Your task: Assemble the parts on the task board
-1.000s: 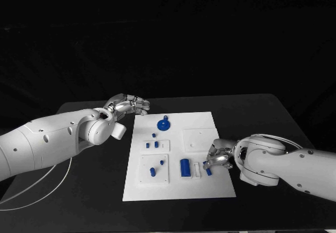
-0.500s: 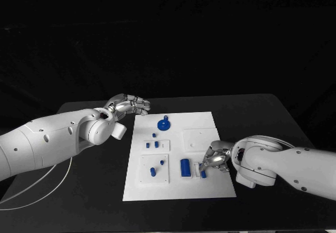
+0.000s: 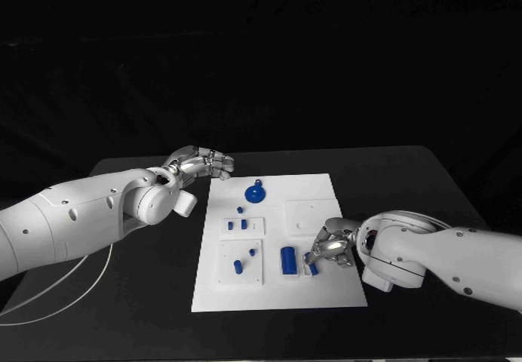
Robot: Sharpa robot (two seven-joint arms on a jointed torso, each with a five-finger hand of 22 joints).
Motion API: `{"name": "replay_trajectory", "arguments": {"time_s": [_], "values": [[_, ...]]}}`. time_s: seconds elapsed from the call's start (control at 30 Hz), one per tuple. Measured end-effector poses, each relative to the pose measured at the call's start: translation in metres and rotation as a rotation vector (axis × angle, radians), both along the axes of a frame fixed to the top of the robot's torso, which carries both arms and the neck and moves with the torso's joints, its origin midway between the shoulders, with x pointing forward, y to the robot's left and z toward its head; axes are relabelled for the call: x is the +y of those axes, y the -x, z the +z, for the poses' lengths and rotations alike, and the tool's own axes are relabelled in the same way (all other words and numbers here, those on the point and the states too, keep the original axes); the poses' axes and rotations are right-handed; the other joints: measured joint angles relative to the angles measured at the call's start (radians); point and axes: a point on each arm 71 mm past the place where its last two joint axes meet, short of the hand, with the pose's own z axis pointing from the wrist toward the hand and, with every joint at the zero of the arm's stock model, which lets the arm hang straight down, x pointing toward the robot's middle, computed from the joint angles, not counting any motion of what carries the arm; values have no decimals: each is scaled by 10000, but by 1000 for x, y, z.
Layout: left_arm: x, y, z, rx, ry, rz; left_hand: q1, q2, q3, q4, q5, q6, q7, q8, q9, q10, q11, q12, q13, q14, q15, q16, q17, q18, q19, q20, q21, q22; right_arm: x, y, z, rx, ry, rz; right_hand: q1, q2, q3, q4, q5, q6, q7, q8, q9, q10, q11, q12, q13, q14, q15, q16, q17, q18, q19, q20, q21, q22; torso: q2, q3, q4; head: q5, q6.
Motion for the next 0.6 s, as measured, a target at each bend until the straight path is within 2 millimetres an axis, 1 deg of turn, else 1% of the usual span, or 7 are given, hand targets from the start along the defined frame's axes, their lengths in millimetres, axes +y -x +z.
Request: {"name": "replay_trajectory", "arguments": {"time_s": [0.27,0.4,0.5,0.6], "values": [[0,0,0,13,-1,-13,0,0,0,0,0,0,0,0,0,0,0,0,0,0,0,-39,9,0,0,0,0,8,3,-4,-2,48,17,-26,0,0,0,0,37,0,-2,3,-6,0,0,0,0,-9,11,0,1,0,0,0,0,0,0,-6,3,21,-3],[1,0,0,22,-5,-13,0,0,0,0,0,0,0,0,-1,0,0,0,0,0,0,-40,9,0,0,0,0,8,3,-5,-3,106,56,-21,-44,-45,-55,55,28,-15,-17,4,-43,0,0,0,0,-11,13,0,-10,0,0,0,0,0,-1,-7,7,38,-16],[1,0,0,28,-7,-17,0,0,0,0,0,0,0,0,-9,0,0,0,0,0,0,-40,19,0,0,0,0,7,4,-6,-3,162,96,3,-74,-15,-55,55,-19,-15,-17,4,-61,0,0,0,0,-11,14,0,-11,0,0,0,0,-1,-1,-7,6,55,-25],[1,0,0,34,-9,-21,0,0,0,0,0,0,0,0,-9,0,0,0,0,0,0,-39,20,0,0,0,0,16,4,-6,-3,206,124,41,-157,-54,-124,124,-213,-15,-17,4,-63,0,0,-41,1,-11,15,-40,-19,0,0,0,-1,-1,-2,-7,4,66,-35]]}}
